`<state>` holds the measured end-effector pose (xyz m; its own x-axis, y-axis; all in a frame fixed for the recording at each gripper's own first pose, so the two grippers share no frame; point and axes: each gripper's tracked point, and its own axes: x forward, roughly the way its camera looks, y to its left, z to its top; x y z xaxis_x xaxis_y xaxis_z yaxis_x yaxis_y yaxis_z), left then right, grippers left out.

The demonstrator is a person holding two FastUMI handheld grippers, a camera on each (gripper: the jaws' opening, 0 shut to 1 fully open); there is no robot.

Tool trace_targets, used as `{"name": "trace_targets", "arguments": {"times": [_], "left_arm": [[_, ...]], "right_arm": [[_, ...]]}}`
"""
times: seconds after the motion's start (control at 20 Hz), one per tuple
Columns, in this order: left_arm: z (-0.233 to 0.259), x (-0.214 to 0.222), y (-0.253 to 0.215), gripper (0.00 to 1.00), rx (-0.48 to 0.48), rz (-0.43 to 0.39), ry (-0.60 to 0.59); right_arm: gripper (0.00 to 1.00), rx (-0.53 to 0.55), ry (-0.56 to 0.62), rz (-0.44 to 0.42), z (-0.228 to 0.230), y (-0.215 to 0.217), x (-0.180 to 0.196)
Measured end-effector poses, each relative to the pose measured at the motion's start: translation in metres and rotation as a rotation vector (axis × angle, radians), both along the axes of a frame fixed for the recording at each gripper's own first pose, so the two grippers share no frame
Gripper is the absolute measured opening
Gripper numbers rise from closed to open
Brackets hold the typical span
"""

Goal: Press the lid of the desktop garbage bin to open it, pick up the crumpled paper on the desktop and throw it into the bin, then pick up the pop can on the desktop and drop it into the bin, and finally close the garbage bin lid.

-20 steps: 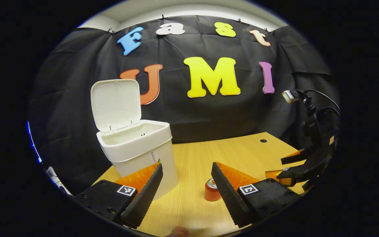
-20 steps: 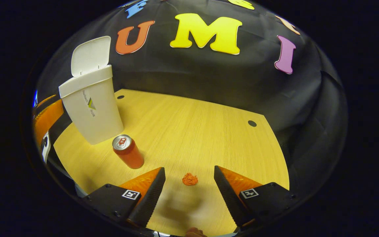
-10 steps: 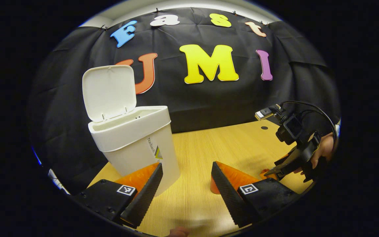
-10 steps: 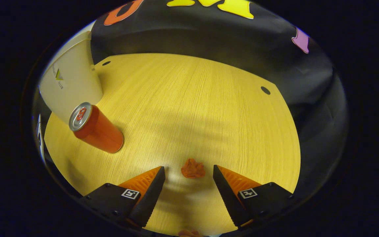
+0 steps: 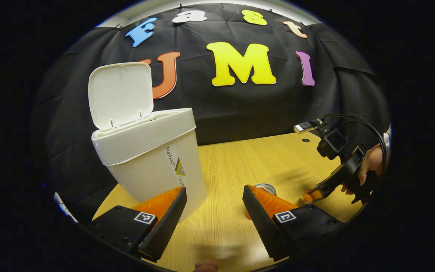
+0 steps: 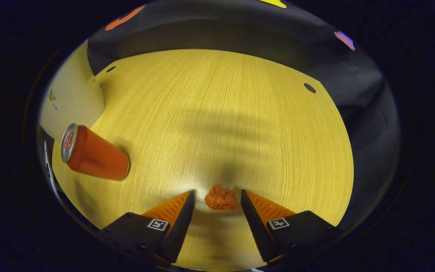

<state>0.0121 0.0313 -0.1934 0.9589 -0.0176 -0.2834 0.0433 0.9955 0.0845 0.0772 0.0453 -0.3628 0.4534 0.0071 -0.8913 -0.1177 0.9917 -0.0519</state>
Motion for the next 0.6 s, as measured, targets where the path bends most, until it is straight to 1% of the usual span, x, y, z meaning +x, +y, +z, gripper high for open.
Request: {"name": "trace_targets", "arguments": {"times": [0.05,0.1,0.15,0.25,0.3,0.35,0.4,0.45,0.5,0.55,0.6], "left_arm": [[-0.002,0.000,0.000,0.99,0.002,0.001,0.006],[-0.002,-0.001,0.001,0.98,0.005,0.002,0.011],[-0.003,-0.002,0.001,0.99,0.007,0.001,0.010],[-0.005,-0.004,0.003,0.98,0.006,0.005,0.014],[-0.006,-0.005,0.004,0.98,0.003,0.014,0.022],[-0.009,-0.006,0.003,0.98,-0.004,0.018,0.032],[-0.010,-0.008,0.004,0.98,-0.004,0.023,0.038],[-0.010,-0.010,0.003,0.98,-0.002,0.025,0.040],[-0.011,-0.011,0.003,0.99,0.002,0.025,0.045],[-0.010,-0.013,0.003,0.99,0.008,0.029,0.048],[-0.010,-0.015,0.003,0.99,0.012,0.029,0.050]], "right_arm": [[0.73,-0.009,0.006,0.003,0.001,-0.001,-0.002],[0.71,-0.016,0.013,-0.002,0.000,-0.002,-0.003],[0.63,-0.010,0.024,-0.015,-0.001,-0.003,-0.004],[0.55,0.006,0.049,-0.034,-0.007,-0.007,-0.005],[0.53,0.022,0.045,-0.047,-0.012,-0.007,-0.004],[0.48,0.026,0.041,-0.044,-0.006,-0.006,-0.002],[0.45,0.030,0.037,-0.032,-0.011,-0.003,-0.003],[0.44,0.033,0.035,-0.032,-0.009,-0.003,-0.006],[0.36,0.041,0.035,-0.035,-0.011,-0.004,-0.001],[0.34,0.051,0.031,-0.037,-0.010,-0.004,-0.002],[0.36,0.058,0.019,-0.046,-0.008,-0.006,0.000]]}}
